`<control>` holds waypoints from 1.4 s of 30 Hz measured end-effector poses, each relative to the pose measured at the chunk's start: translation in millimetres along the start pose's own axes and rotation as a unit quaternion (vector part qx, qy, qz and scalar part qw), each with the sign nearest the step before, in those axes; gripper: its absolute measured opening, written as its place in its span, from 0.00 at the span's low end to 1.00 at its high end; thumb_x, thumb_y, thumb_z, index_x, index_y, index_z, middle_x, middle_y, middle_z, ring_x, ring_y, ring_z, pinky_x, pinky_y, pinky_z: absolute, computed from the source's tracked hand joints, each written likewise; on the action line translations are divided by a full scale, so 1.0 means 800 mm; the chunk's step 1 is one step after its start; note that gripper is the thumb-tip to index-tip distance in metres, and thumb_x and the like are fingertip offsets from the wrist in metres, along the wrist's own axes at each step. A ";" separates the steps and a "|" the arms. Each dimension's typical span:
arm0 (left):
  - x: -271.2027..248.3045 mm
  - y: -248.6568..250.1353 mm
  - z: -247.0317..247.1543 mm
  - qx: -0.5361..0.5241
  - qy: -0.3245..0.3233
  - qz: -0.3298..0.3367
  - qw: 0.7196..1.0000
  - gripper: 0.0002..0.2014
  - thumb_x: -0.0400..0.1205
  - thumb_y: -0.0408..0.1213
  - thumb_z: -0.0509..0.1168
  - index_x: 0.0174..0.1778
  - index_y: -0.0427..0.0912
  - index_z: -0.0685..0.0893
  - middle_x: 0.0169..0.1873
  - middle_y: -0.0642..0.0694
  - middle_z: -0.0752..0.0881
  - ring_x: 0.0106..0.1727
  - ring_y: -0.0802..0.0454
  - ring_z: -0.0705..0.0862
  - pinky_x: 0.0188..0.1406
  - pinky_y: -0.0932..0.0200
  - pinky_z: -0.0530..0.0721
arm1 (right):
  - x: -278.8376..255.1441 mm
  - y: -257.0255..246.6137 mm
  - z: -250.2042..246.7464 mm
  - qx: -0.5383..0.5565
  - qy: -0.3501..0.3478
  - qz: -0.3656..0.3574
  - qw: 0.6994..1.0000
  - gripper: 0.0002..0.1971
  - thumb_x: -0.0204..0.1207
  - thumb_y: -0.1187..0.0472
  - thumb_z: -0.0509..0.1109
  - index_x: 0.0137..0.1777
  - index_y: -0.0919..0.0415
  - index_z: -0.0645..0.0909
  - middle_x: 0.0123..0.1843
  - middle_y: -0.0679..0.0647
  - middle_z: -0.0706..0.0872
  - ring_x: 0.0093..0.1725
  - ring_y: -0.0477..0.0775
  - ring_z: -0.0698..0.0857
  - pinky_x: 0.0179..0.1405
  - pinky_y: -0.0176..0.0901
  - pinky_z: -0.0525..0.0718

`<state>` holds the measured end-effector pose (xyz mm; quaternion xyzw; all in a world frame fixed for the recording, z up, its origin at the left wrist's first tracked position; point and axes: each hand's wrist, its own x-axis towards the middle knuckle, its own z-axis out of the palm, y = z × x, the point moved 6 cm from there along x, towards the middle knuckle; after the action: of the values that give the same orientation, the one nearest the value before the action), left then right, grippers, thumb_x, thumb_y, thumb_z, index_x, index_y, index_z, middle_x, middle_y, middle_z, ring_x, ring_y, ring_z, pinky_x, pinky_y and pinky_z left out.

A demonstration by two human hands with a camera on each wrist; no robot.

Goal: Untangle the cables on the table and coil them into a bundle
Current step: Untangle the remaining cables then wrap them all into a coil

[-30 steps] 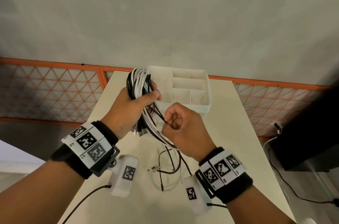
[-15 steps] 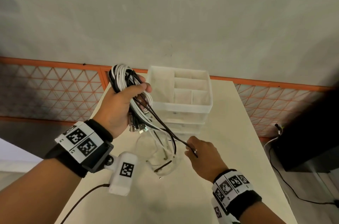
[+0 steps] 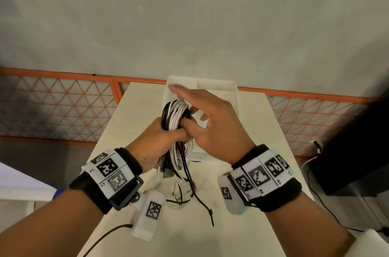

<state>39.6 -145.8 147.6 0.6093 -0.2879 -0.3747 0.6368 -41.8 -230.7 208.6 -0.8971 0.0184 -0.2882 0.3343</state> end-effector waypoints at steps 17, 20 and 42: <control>-0.014 0.016 0.007 0.033 -0.009 -0.010 0.999 0.14 0.79 0.20 0.62 0.36 0.41 0.86 0.24 0.50 0.85 0.28 0.55 0.81 0.31 0.61 0.78 | -0.001 0.018 -0.001 0.094 0.060 0.084 0.990 0.14 0.79 0.64 0.75 0.63 0.52 0.90 0.48 0.44 0.94 0.34 0.42 0.91 0.41 0.43 0.92; -0.013 0.008 0.008 0.009 -0.014 -0.027 0.999 0.12 0.79 0.19 0.60 0.38 0.37 0.85 0.23 0.49 0.85 0.26 0.54 0.79 0.28 0.62 0.77 | 0.001 0.021 0.000 0.077 -0.013 0.105 0.991 0.20 0.76 0.67 0.75 0.65 0.47 0.89 0.50 0.41 0.93 0.37 0.39 0.92 0.48 0.37 0.91; 0.007 0.021 -0.034 -0.095 0.125 0.051 0.986 0.04 0.85 0.30 0.64 0.48 0.36 0.84 0.34 0.40 0.87 0.42 0.41 0.90 0.59 0.37 0.85 | -0.097 0.091 0.087 0.095 -0.211 0.331 0.915 0.16 0.73 0.53 0.79 0.40 0.69 0.86 0.27 0.49 0.82 0.25 0.44 0.78 0.32 0.37 0.78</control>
<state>67.0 -136.1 160.9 0.5729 -0.1995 -0.2882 0.7409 -58.1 -228.1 82.4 -0.8437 0.2155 0.0349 0.4904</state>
